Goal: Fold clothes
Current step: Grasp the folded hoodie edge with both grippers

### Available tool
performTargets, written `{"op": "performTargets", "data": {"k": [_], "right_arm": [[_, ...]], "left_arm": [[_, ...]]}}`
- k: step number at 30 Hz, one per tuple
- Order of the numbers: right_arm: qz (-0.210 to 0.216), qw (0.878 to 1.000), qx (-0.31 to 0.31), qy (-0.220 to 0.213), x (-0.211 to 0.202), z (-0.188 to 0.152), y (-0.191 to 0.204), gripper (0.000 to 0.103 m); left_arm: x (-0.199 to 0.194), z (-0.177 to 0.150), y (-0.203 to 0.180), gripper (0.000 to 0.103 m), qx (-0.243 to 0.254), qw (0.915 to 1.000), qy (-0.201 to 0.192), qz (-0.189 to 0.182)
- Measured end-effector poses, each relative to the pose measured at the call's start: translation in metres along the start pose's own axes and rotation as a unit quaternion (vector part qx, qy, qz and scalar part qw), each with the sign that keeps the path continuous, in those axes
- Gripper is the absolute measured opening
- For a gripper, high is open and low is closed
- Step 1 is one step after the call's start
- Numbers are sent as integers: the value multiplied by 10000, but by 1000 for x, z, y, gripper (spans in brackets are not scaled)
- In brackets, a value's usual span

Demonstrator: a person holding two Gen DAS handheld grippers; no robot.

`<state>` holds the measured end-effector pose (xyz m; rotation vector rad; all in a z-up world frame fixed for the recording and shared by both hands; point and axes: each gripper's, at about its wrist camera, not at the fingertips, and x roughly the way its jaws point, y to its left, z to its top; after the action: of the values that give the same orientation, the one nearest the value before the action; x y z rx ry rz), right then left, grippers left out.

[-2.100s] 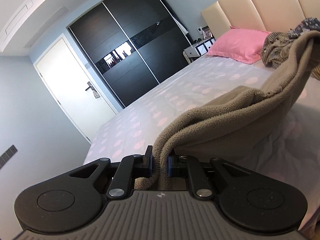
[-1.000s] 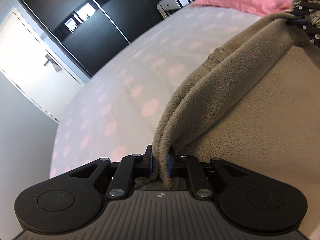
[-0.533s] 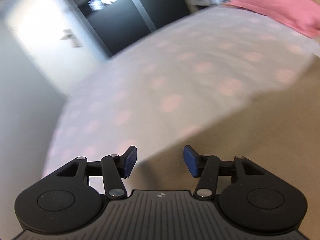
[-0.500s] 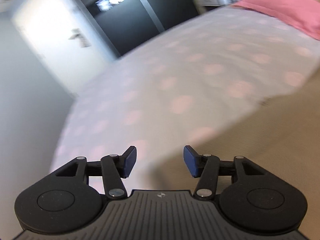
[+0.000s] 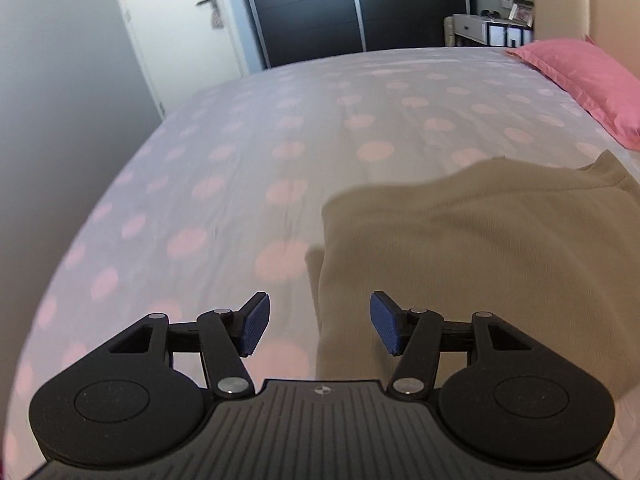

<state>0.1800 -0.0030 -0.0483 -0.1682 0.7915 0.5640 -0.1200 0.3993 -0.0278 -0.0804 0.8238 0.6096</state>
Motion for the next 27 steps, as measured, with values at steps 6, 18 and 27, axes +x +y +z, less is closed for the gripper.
{"op": "performTargets", "data": {"k": [6,18,27], "right_arm": [[179,9921,1233,132,-4,-67,-20,71],[782,9605,2645,376,9,-133,-13,75],[1037,9547,2773,319,31,-126,-6,69]], "left_arm": [[-7,-56,28,54,-1459,9880,298,-420],[13,-99,21,76,-2394,9693,457,-315],[36,-112,36,81,-3170,9429,771,-670]]}}
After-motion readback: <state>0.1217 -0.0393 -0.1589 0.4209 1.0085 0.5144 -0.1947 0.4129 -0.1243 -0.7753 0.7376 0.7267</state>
